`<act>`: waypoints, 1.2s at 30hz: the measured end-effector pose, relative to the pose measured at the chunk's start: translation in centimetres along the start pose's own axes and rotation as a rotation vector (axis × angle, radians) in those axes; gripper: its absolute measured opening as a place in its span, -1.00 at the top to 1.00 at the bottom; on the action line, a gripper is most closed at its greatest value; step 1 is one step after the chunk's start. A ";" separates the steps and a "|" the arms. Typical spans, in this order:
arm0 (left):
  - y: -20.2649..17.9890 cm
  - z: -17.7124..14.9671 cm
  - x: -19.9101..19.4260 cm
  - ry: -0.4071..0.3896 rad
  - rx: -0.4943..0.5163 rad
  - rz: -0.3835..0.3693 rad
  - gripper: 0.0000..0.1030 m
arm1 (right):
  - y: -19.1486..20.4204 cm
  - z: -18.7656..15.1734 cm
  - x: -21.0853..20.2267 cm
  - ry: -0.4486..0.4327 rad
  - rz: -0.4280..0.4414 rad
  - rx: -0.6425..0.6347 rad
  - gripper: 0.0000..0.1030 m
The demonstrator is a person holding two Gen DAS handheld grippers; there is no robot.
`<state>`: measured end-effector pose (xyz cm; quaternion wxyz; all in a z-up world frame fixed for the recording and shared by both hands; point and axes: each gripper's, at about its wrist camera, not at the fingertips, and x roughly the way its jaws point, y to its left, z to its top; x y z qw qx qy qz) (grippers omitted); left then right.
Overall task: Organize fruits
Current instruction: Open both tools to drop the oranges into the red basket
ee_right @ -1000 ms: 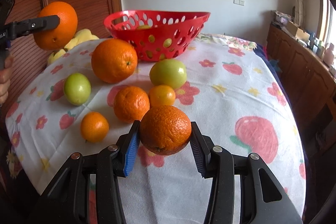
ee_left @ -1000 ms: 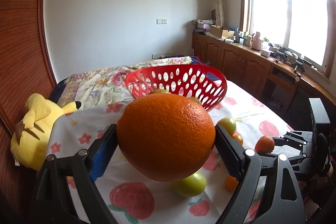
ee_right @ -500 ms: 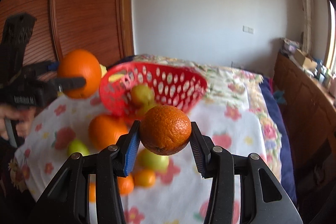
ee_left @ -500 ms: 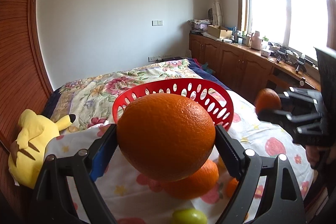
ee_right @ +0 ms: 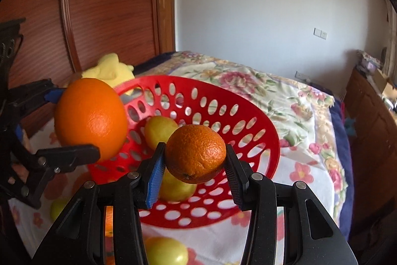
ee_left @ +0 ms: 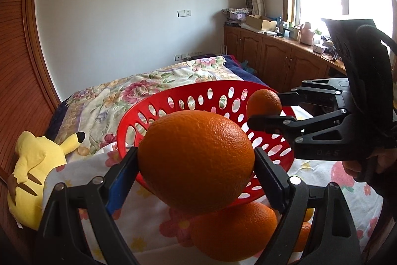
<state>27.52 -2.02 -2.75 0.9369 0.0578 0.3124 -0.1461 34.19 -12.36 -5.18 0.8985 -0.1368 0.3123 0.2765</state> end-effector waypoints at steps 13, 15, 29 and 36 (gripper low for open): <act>-0.1 -0.1 1.9 0.039 0.010 0.001 -0.73 | -0.7 -0.6 1.4 0.032 0.028 0.026 0.01; -0.1 -0.1 2.2 0.045 0.012 0.001 -0.73 | -0.8 -0.6 1.1 0.025 0.029 0.032 0.01; -1.0 -0.5 4.2 0.098 0.019 0.036 -0.75 | -1.5 -1.9 -1.0 -0.021 0.011 0.082 0.01; -1.5 -0.6 5.3 0.110 0.034 0.078 -0.77 | -1.1 -2.5 -1.8 -0.031 0.003 0.087 -0.02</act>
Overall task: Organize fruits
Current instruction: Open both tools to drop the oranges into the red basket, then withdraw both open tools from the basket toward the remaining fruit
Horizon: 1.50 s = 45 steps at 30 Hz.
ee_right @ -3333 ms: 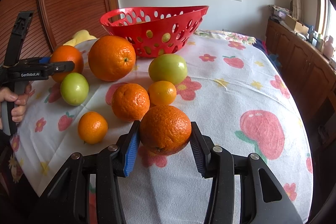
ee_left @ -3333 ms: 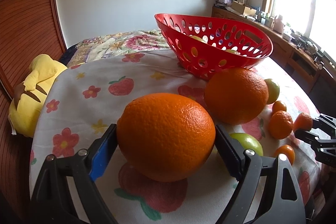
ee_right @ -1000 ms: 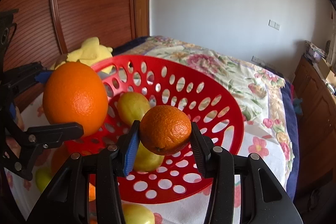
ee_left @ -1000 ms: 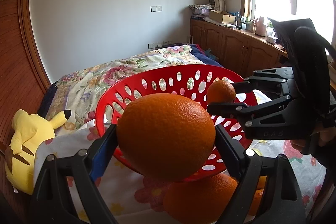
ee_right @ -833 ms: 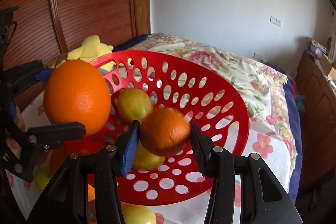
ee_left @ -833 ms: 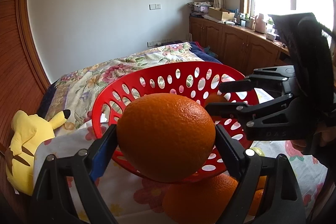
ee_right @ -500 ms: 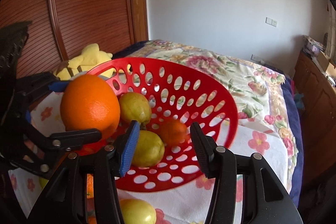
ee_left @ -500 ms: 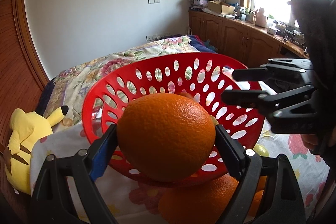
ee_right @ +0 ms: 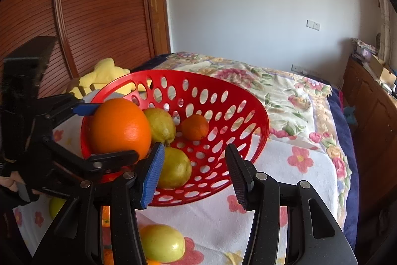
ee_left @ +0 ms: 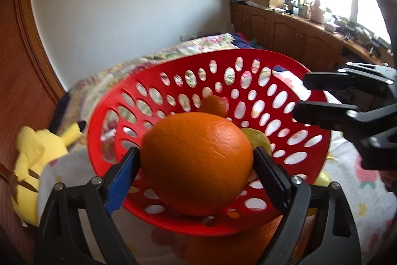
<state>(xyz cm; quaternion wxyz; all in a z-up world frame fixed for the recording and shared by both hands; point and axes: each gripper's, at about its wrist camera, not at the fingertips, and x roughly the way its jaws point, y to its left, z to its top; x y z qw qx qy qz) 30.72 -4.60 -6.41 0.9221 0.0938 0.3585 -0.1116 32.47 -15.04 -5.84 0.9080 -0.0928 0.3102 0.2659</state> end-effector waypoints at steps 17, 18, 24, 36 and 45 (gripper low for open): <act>-0.4 -1.6 -6.6 -0.147 -0.045 -0.033 -0.76 | 1.8 -1.9 -3.8 -0.053 -0.043 0.044 -0.11; -0.5 -1.9 -7.3 -0.159 -0.044 -0.031 -0.76 | 2.0 -2.2 -4.3 -0.059 -0.046 0.051 -0.11; -0.7 -4.3 -10.2 -0.184 -0.044 -0.032 -0.76 | 3.3 -3.6 -6.4 -0.066 -0.060 0.083 -0.13; -0.2 -11.0 -11.9 -0.175 -0.096 -0.013 -0.76 | 6.4 -8.4 -8.2 -0.039 -0.059 0.142 -0.12; -0.2 -14.0 -11.4 -0.184 -0.127 -0.030 -0.76 | 9.9 -11.1 -7.8 -0.008 -0.027 0.125 -0.03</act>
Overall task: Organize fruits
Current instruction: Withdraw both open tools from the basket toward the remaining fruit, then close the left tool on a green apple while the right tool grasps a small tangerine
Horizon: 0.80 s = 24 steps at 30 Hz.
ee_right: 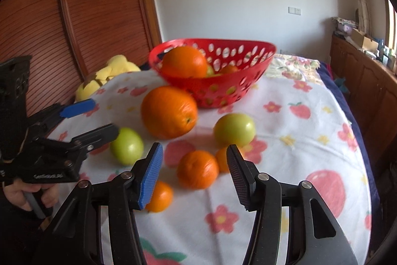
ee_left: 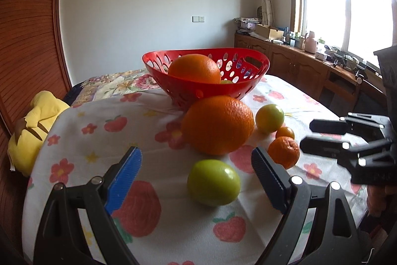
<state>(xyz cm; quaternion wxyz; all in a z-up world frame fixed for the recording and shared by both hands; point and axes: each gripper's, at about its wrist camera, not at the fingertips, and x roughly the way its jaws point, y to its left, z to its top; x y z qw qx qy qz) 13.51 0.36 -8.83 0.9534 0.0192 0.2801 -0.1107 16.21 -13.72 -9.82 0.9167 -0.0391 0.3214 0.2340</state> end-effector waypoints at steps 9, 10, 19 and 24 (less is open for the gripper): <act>-0.1 -0.7 -0.2 0.001 0.007 -0.007 -0.76 | 1.5 -1.7 1.2 0.049 0.034 -0.012 0.04; -0.1 -0.8 -0.2 0.001 0.005 -0.006 -0.76 | 1.6 -1.9 1.3 0.053 0.036 -0.016 0.04; 0.6 -0.8 -0.3 0.000 -0.025 0.004 -0.76 | 2.2 -2.6 2.1 0.104 0.043 -0.028 0.07; 0.5 -0.7 -0.2 0.002 -0.019 0.009 -0.76 | 2.6 -3.1 3.0 0.140 0.034 -0.044 0.11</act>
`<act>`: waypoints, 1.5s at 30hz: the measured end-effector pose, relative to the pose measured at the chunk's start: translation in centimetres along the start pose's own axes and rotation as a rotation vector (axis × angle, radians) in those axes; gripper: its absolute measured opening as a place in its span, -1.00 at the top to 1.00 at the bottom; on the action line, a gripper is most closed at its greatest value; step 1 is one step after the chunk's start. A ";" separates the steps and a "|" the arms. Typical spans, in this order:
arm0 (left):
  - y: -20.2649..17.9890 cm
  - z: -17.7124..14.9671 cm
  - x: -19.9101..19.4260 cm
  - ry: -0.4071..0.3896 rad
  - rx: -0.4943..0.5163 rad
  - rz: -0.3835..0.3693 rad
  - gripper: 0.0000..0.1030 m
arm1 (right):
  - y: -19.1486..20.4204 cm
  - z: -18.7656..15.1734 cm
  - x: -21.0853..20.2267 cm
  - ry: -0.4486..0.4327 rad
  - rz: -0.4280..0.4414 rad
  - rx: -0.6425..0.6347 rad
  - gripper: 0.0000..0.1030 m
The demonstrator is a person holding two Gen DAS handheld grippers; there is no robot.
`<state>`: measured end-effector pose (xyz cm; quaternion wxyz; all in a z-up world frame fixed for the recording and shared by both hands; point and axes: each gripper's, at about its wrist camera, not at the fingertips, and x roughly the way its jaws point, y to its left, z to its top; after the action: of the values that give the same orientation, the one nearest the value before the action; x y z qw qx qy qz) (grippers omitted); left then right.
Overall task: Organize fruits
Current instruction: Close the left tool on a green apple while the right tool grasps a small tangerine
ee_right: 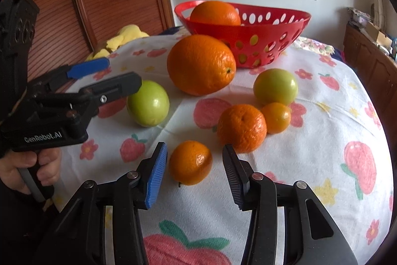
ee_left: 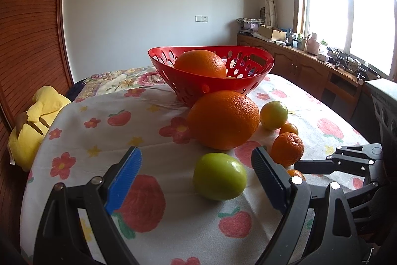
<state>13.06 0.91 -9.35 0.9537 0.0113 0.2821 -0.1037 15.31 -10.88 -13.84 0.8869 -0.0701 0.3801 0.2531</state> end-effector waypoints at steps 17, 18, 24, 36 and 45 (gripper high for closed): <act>-0.5 -0.1 1.8 0.092 0.031 0.009 -0.76 | -0.5 -0.1 0.4 0.010 0.023 0.004 0.29; -0.6 -0.1 2.0 0.104 0.035 0.008 -0.76 | -0.6 -0.1 0.4 0.009 0.025 0.006 0.29; -0.4 -0.2 2.7 0.142 0.030 -0.001 -0.71 | -0.7 -0.3 0.3 0.006 0.026 0.009 0.29; -1.1 0.0 3.5 0.178 0.036 -0.073 -0.44 | -0.5 -0.2 0.4 0.010 0.025 0.004 0.28; -1.5 0.1 3.2 0.193 0.025 -0.113 -0.05 | -0.4 -0.2 0.6 0.015 0.022 0.001 0.26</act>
<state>15.43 -1.18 -10.94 0.9144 0.0174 0.3716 -0.1595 15.70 -11.02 -14.40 0.8812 -0.0672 0.3877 0.2621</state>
